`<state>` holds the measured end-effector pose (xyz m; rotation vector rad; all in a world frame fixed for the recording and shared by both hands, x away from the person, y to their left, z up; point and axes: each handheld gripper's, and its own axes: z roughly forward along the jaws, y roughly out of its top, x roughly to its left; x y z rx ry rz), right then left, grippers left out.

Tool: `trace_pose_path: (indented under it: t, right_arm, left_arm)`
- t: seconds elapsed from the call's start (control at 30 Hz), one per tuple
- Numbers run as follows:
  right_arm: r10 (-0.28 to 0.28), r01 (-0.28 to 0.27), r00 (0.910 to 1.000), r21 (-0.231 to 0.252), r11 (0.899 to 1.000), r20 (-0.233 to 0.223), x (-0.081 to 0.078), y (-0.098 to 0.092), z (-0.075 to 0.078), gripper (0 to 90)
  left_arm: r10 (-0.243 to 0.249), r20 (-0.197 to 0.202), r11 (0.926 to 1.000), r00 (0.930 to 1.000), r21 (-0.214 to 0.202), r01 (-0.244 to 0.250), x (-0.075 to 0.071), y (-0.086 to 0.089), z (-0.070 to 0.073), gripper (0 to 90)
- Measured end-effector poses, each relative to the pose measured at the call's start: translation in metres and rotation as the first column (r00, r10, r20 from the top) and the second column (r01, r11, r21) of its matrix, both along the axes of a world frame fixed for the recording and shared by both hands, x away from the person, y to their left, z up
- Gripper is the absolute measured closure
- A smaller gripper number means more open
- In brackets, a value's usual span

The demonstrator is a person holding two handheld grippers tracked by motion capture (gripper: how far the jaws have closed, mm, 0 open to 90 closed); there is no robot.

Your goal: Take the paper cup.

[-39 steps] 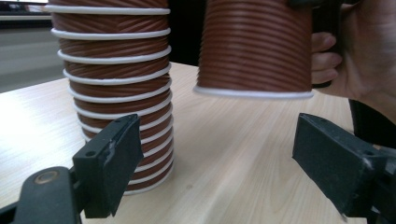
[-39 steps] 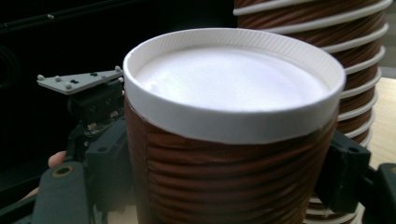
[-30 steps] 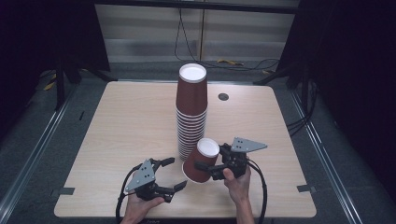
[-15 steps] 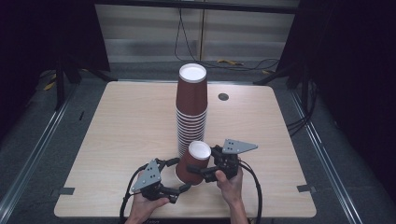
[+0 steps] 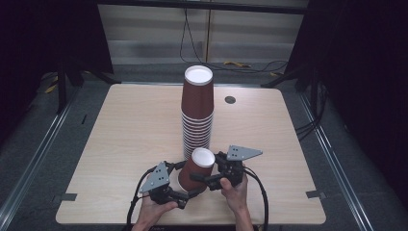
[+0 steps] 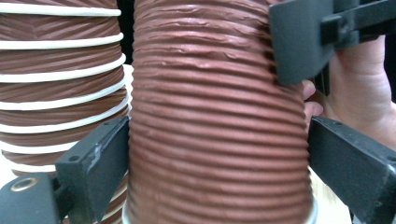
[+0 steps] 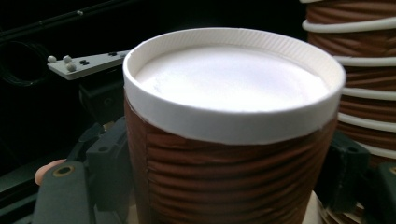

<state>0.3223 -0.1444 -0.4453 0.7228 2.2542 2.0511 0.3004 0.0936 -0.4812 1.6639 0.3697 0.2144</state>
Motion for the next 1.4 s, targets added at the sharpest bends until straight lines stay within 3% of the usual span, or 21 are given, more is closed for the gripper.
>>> trace_pose_path:
  t: [0.23, 0.7, 0.9, 1.13, 1.4]
  right_arm:
    - [0.024, -0.024, 0.9997, 0.006, 1.000, -0.006, -0.001, 0.007, -0.003, 21.1]
    - [0.035, -0.035, 0.9994, 0.013, 0.999, -0.002, -0.001, 0.011, -0.005, 19.2]
    - [0.016, -0.016, 0.9999, 0.009, 1.000, -0.006, 0.000, 0.012, -0.005, 13.1]
    - [0.008, -0.008, 0.9998, -0.004, 1.000, -0.021, 0.000, 0.012, -0.005, 13.1]
    - [-0.012, 0.012, 0.9999, 0.012, 1.000, -0.005, -0.001, 0.005, 0.000, 12.9]
  left_arm:
    - [-0.001, 0.001, 1.0000, 1.0000, -0.007, 0.001, 0.002, -0.004, 0.001, 8.2]
    - [-0.011, -0.009, 0.9998, 0.9999, 0.015, 0.011, 0.003, -0.004, 0.002, 12.2]
    - [-0.028, -0.016, 0.9987, 0.9995, 0.042, 0.029, 0.003, -0.003, 0.004, 13.2]
    - [-0.025, -0.013, 0.9969, 0.9996, 0.074, 0.026, 0.003, -0.003, 0.004, 13.5]
    - [-0.016, -0.020, 0.9969, 0.9997, 0.077, 0.017, 0.005, 0.005, 0.004, 13.7]
